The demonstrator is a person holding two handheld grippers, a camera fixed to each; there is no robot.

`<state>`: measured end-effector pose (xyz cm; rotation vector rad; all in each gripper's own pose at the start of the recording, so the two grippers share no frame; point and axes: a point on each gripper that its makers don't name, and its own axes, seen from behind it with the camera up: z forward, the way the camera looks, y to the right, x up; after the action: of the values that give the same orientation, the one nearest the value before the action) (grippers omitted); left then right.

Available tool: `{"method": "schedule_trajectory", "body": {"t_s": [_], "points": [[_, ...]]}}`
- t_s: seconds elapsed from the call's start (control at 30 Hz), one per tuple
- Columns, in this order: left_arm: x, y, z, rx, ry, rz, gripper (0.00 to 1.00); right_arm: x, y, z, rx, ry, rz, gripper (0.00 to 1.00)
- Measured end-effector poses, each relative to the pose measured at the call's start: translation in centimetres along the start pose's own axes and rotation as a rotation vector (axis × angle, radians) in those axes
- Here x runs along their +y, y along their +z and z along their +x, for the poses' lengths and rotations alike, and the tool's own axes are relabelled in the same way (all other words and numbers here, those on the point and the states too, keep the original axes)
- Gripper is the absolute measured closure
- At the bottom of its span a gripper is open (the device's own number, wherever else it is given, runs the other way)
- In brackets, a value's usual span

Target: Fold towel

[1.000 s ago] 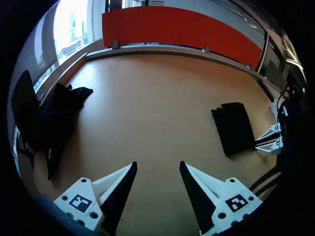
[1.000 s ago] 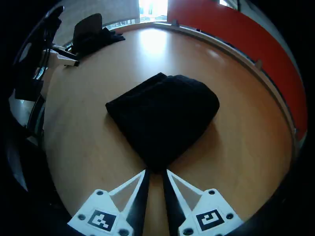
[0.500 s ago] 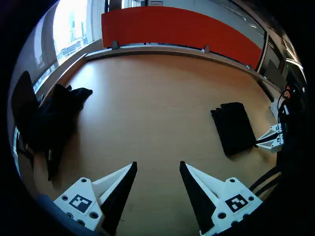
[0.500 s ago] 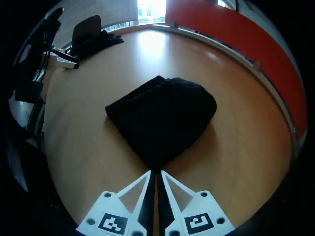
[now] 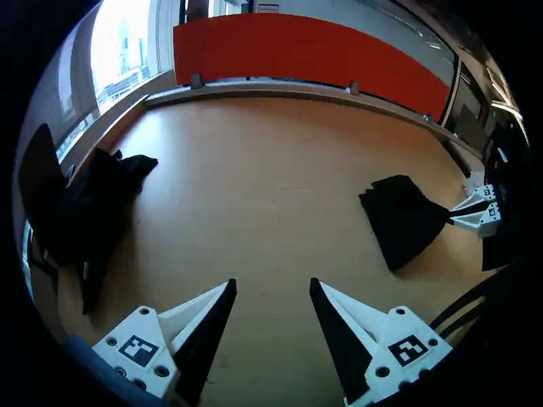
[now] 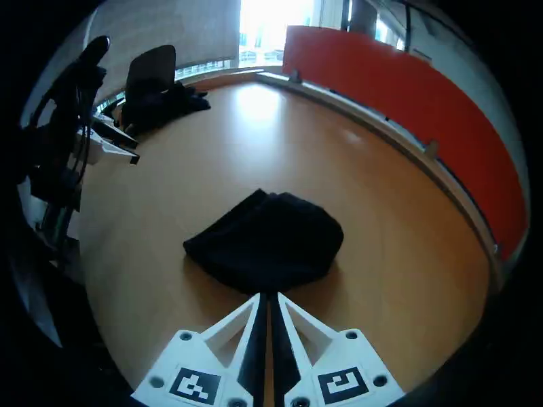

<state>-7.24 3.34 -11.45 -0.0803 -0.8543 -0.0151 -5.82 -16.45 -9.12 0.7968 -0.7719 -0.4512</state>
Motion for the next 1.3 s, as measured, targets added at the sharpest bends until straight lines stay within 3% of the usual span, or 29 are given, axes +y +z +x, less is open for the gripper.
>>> {"method": "schedule_trajectory", "body": {"t_s": [0.4, 0.6, 1.3], "points": [[0.4, -0.3, 1.2, 0.029, -0.003, -0.009, 0.21, 2.0, -3.3, 8.7, 0.13, -0.104, -0.039, 0.96], [0.6, -0.3, 1.8, 0.04, -0.002, -0.013, 0.21, 3.1, -5.2, 11.6, 0.171, -0.138, -0.065, 0.96], [1.3, -0.3, 2.9, 0.06, 0.017, -0.029, 0.21, 8.1, -8.7, 11.2, 0.155, -0.102, -0.134, 0.96]]}}
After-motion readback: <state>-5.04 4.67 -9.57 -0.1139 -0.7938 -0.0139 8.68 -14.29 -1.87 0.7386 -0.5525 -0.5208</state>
